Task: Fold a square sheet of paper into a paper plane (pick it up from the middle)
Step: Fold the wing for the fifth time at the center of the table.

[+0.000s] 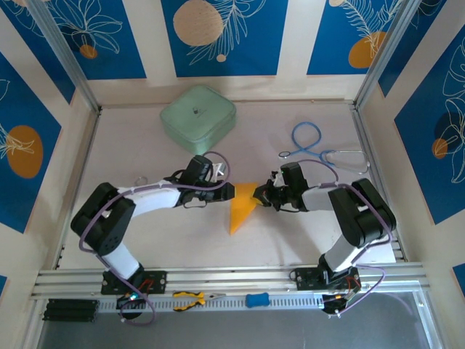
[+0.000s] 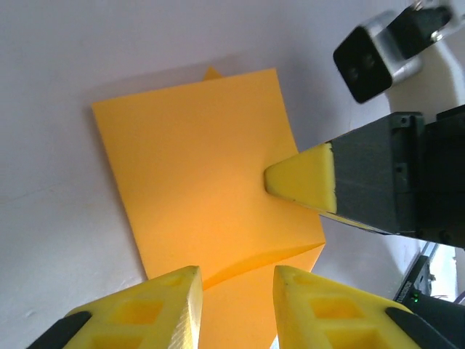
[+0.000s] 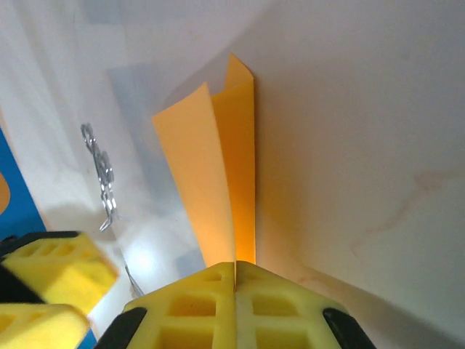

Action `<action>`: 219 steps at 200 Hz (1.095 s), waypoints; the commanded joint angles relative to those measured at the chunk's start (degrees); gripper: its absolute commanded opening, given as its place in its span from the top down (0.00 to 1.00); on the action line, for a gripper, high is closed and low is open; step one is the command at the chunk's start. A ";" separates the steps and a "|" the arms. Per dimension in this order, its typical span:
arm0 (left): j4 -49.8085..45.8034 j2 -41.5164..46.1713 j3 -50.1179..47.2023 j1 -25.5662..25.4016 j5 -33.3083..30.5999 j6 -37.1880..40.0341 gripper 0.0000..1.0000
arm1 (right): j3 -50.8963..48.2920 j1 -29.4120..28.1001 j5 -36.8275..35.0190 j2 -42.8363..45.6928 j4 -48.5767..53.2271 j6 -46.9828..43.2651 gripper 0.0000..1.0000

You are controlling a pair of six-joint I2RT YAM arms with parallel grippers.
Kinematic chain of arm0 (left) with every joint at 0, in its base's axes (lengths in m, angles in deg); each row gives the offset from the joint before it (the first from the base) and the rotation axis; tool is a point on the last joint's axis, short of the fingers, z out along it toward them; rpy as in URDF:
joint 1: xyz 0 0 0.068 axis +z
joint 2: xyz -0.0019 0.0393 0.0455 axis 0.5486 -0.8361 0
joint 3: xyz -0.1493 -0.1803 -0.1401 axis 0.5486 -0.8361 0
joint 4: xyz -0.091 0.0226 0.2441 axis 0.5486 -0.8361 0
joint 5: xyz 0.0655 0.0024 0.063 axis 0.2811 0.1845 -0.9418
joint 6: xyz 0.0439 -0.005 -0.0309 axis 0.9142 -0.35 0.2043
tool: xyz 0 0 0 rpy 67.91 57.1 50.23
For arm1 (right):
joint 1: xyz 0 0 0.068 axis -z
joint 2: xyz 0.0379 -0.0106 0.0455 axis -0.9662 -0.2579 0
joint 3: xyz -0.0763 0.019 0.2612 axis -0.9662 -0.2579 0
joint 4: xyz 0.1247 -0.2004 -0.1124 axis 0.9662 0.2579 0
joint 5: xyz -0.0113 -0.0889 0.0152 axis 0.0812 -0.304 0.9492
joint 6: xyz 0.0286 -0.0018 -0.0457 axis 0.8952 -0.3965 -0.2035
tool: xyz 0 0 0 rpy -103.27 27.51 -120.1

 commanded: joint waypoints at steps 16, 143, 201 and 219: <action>-5.04 5.33 -2.85 -3.28 -6.00 9.20 0.67 | -3.21 -3.29 -12.09 4.30 0.63 14.52 0.95; -15.51 -0.62 3.77 -24.04 -34.00 27.20 0.56 | -1.89 -7.01 -17.72 9.05 6.77 17.53 0.96; -17.32 -4.03 5.30 -26.20 -38.67 28.07 0.63 | -2.34 -6.95 -17.40 9.58 6.59 18.17 0.96; -17.47 -4.23 5.09 -26.49 -39.64 27.78 0.69 | -2.27 -6.89 -17.30 9.82 6.81 18.08 0.96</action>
